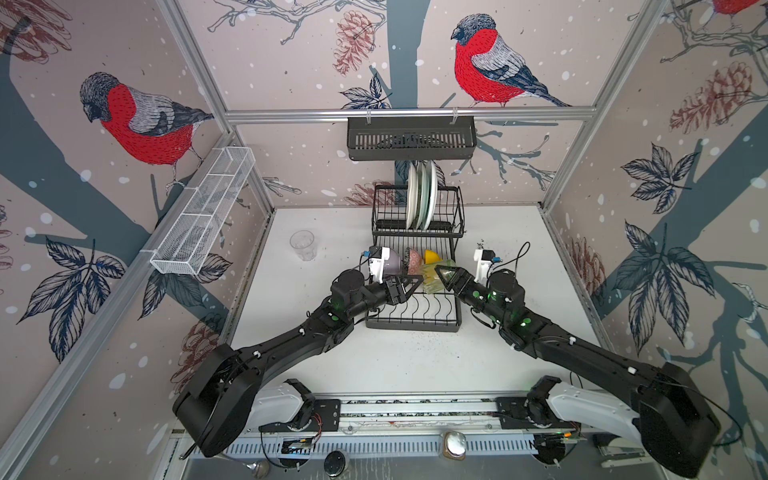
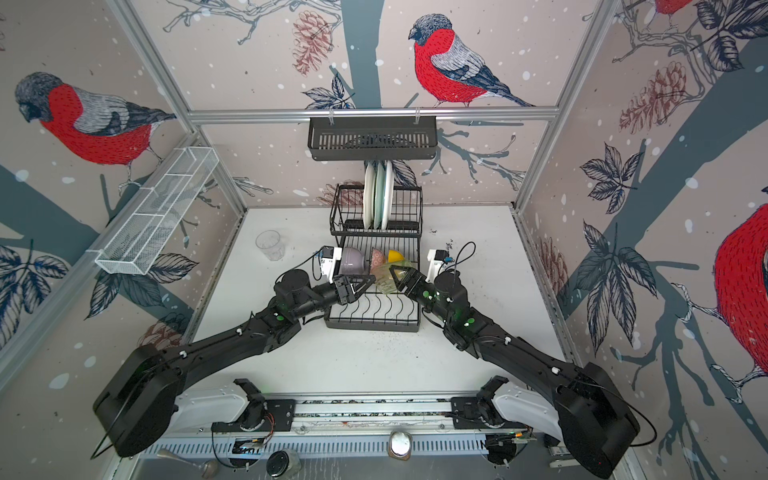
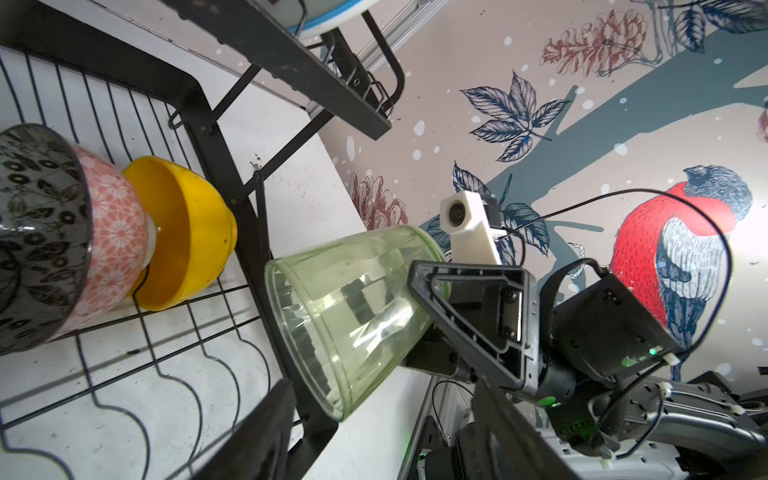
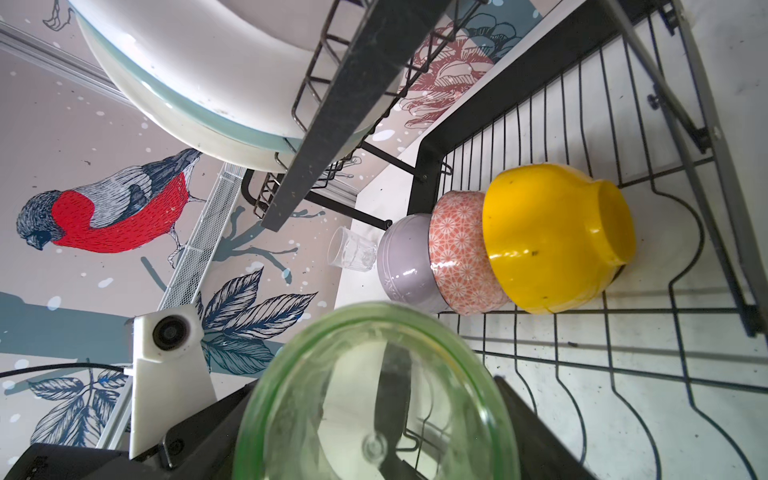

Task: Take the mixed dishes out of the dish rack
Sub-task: 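Grasp the green glass with the left gripper from the right gripper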

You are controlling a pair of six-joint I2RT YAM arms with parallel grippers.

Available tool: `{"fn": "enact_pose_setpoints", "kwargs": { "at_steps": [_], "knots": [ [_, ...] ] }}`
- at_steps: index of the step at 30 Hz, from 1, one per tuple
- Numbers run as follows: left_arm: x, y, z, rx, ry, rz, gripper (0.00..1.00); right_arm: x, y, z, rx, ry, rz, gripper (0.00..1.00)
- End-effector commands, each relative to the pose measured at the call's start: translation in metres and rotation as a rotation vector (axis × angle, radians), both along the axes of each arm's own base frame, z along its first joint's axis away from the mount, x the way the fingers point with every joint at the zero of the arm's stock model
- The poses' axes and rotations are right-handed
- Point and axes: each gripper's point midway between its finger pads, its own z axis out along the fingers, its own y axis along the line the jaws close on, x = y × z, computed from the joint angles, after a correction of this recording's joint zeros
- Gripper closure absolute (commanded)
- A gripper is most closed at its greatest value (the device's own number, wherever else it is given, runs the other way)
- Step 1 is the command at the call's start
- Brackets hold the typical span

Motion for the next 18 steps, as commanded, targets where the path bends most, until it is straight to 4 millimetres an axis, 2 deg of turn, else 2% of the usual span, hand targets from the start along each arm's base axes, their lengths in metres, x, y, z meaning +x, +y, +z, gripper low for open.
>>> {"fn": "enact_pose_setpoints", "kwargs": {
  "at_steps": [1, 6, 18],
  "knots": [
    [0.0, -0.005, 0.025, -0.075, -0.059, -0.014, 0.33, -0.002, 0.004, 0.022, 0.09, -0.044, 0.023, 0.36],
    [-0.001, -0.009, 0.03, -0.095, -0.067, -0.033, 0.36, -0.007, 0.008, 0.031, 0.186, -0.045, 0.068, 0.35],
    [-0.008, -0.02, 0.037, -0.142, -0.061, -0.083, 0.42, -0.008, 0.013, 0.034, 0.225, -0.042, 0.094, 0.35]
  ]
}}
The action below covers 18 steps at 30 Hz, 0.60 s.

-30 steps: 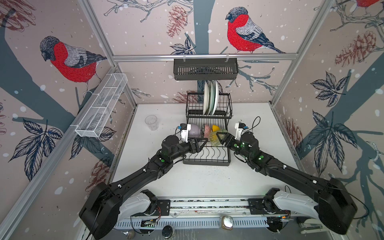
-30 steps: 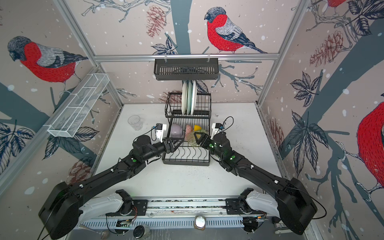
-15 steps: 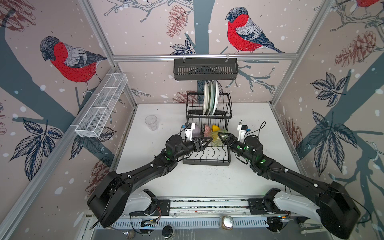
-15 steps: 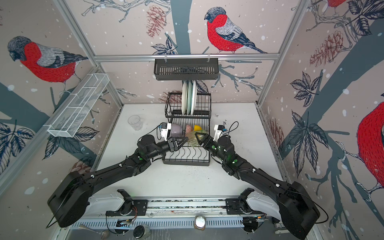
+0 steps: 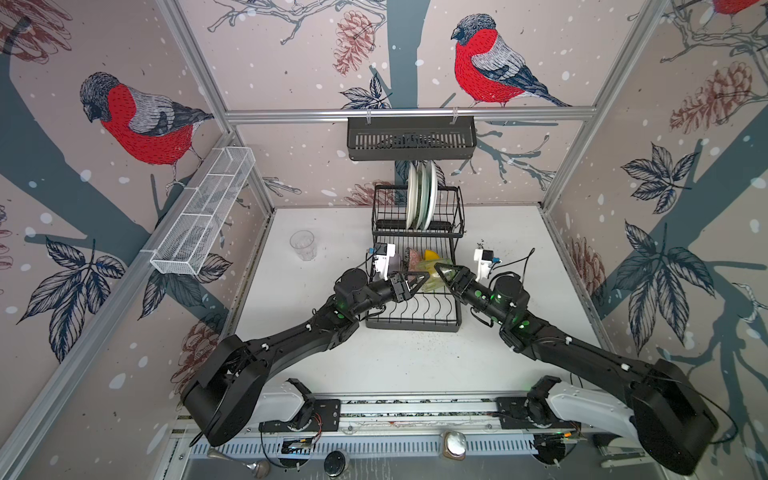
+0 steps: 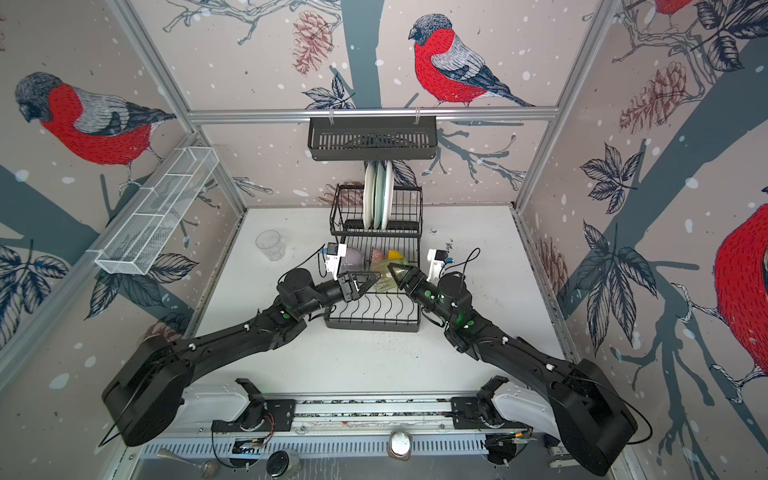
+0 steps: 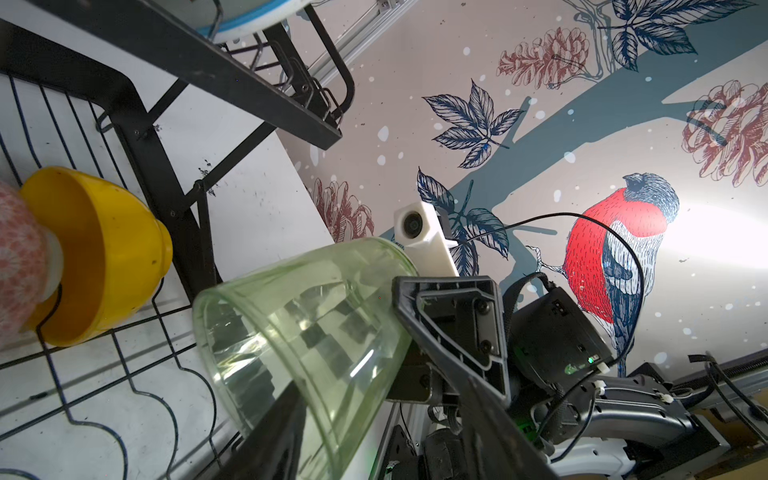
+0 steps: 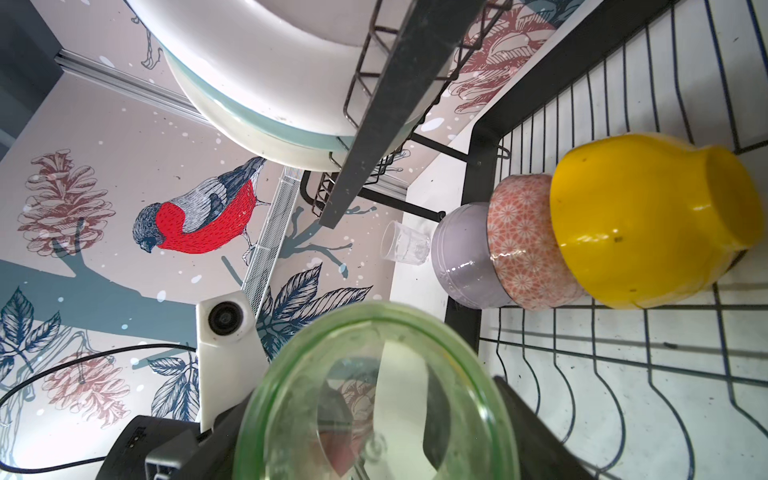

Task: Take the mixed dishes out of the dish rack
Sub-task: 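Grasp the green glass with the left gripper from the right gripper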

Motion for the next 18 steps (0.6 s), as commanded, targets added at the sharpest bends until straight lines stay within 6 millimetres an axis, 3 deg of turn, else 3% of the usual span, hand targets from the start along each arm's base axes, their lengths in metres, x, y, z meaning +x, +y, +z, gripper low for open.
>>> {"fn": "enact_pose_setpoints", "kwargs": {
  "at_steps": [1, 6, 9, 12, 18],
  "knots": [
    [-0.005, -0.0037, 0.0216, -0.073, -0.049, -0.035, 0.42, -0.0013, 0.0027, 0.0166, 0.055, -0.041, 0.018, 0.35],
    [-0.0049, -0.0077, 0.0216, -0.084, -0.044, -0.052, 0.46, -0.0021, 0.0047, 0.0167, 0.062, -0.038, 0.027, 0.35],
    [-0.0048, -0.0096, 0.0204, -0.089, -0.039, -0.063, 0.55, -0.0024, 0.0046, 0.0164, 0.066, -0.038, 0.028, 0.33],
    [-0.0054, -0.0114, 0.0195, -0.087, -0.035, -0.074, 0.73, -0.0065, 0.0081, 0.0223, 0.086, -0.06, 0.054, 0.31],
    [-0.0051, -0.0109, 0.0174, -0.082, -0.031, -0.07, 0.83, -0.0099, 0.0117, 0.0209, 0.085, -0.054, 0.07, 0.31]
  ]
}}
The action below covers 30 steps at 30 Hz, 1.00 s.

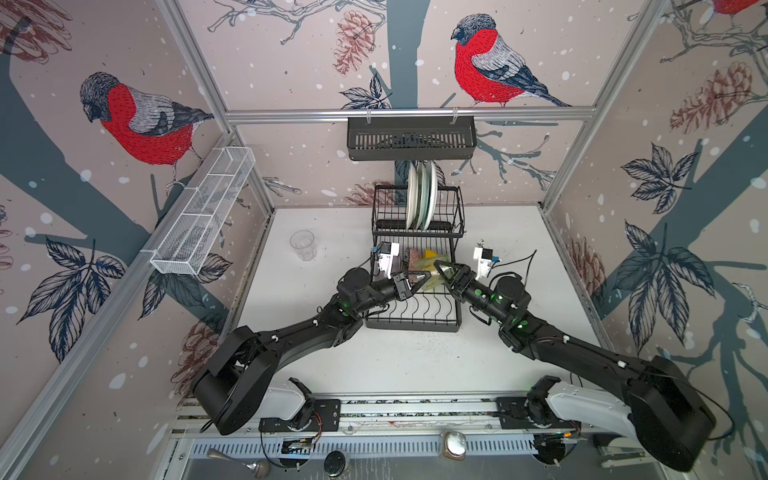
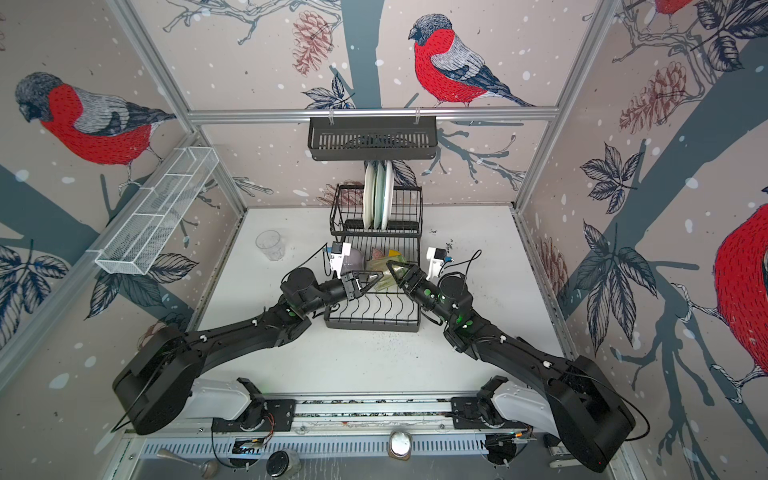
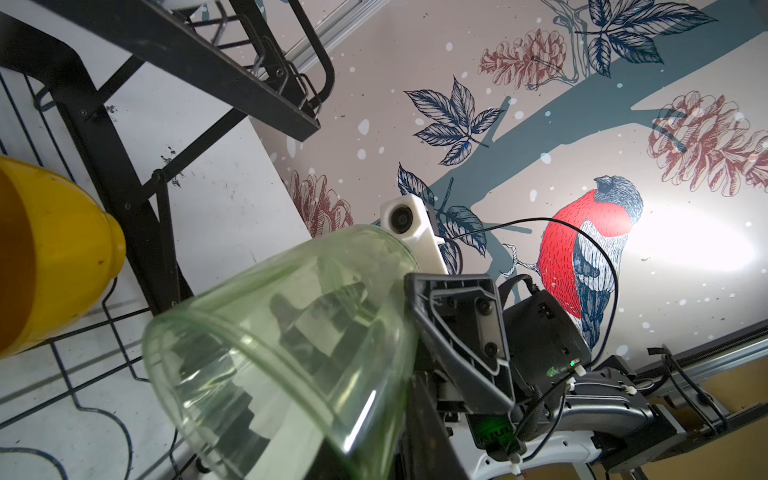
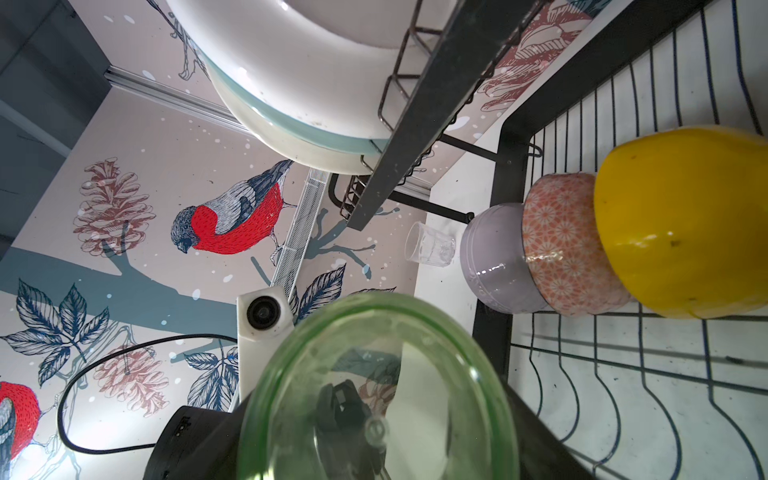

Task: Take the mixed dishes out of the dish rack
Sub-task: 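Grasp the green glass with the left gripper from the right gripper, then open the right gripper and withdraw it while the left arm carries the glass away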

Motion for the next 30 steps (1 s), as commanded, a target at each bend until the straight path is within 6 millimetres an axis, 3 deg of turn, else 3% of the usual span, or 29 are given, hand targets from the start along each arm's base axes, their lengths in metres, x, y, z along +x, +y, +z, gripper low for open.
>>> {"fn": "enact_pose_setpoints", "kwargs": {
  "at_steps": [1, 5, 9, 16, 19, 23, 30],
  "knots": [
    [-0.003, -0.001, 0.012, -0.025, -0.052, -0.016, 0.85, -0.008, 0.006, 0.007, 0.014, -0.038, 0.046, 0.31],
    [-0.002, -0.001, 0.003, 0.009, -0.039, -0.006, 0.99, -0.01, 0.007, 0.002, 0.027, -0.023, 0.053, 0.31],
    [-0.003, 0.003, -0.001, 0.03, -0.039, 0.007, 1.0, -0.011, 0.007, -0.004, 0.033, -0.007, 0.06, 0.25],
    [-0.004, 0.01, -0.004, 0.075, -0.049, 0.039, 1.0, -0.009, 0.002, -0.011, 0.024, 0.014, 0.03, 0.0],
    [-0.006, 0.014, -0.012, 0.129, -0.04, 0.049, 1.0, -0.007, -0.001, -0.014, 0.003, 0.018, 0.008, 0.0],
    [-0.005, 0.033, -0.026, 0.234, -0.037, 0.128, 1.0, -0.003, -0.004, -0.019, -0.042, 0.017, -0.023, 0.01],
    [0.007, 0.074, -0.027, 0.327, -0.044, 0.274, 1.0, 0.003, -0.013, -0.034, -0.206, -0.002, -0.084, 0.0]
  ]
}}
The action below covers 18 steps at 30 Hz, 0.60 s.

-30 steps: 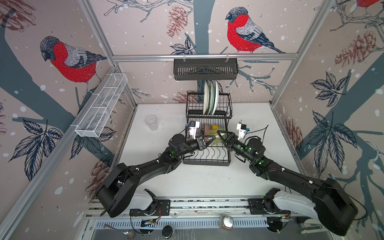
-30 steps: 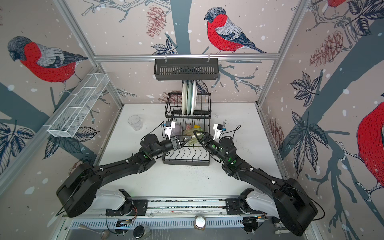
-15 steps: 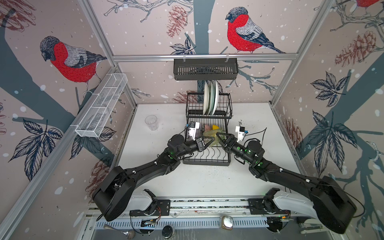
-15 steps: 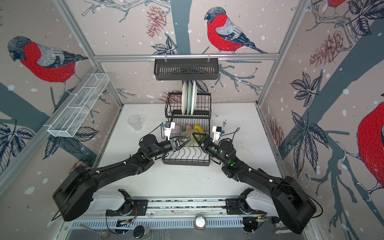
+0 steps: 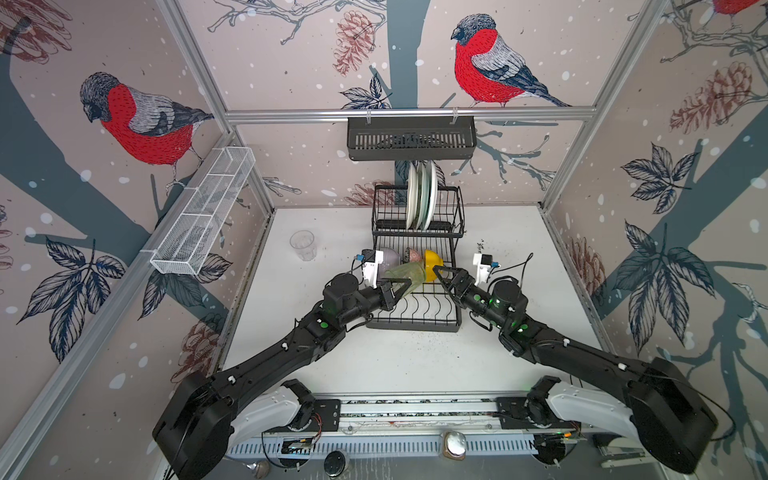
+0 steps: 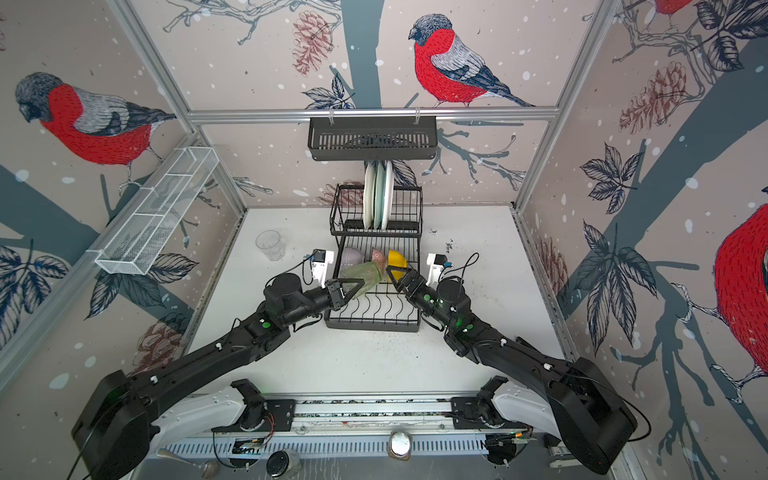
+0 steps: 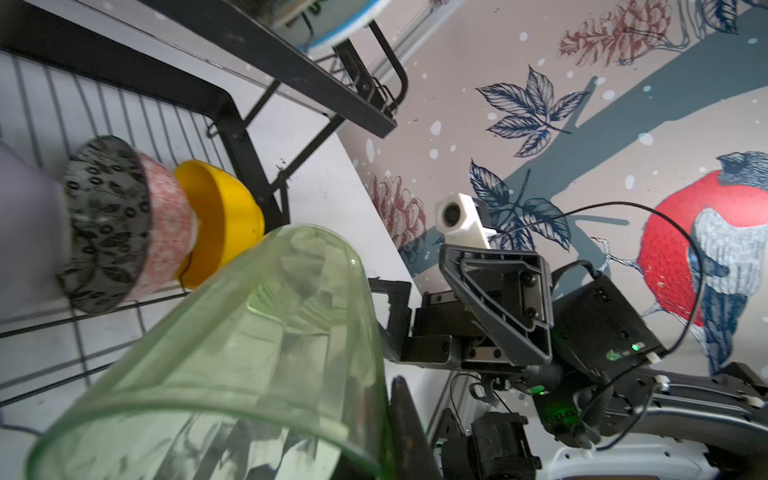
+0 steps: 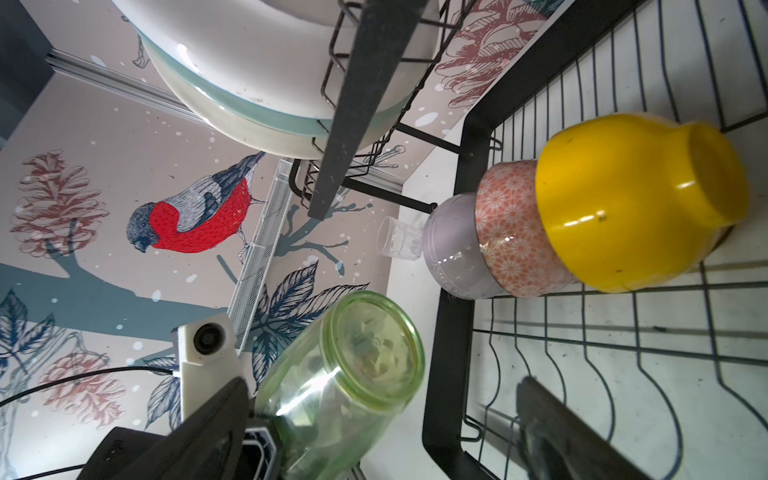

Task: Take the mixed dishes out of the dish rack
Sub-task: 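Open the right gripper and withdraw it while the left arm carries the glass away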

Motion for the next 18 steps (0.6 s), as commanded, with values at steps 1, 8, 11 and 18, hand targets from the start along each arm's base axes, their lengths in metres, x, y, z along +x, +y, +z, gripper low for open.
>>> {"fn": "enact_pose_setpoints", "kwargs": {
  "at_steps": [1, 8, 11, 18],
  "knots": [
    [0.014, 0.022, -0.011, 0.099, 0.001, 0.088, 1.0, 0.005, -0.008, -0.01, -0.136, -0.033, -0.052, 0.01],
    [0.043, 0.067, -0.019, 0.248, 0.017, 0.257, 1.0, 0.006, -0.027, -0.01, -0.31, -0.093, -0.134, 0.01],
    [0.059, 0.084, -0.027, 0.292, 0.041, 0.32, 1.0, 0.005, -0.037, -0.007, -0.35, -0.118, -0.166, 0.01],
    [0.096, 0.13, -0.043, 0.35, 0.119, 0.457, 1.0, -0.003, -0.058, -0.008, -0.424, -0.146, -0.214, 0.01]
  ]
}}
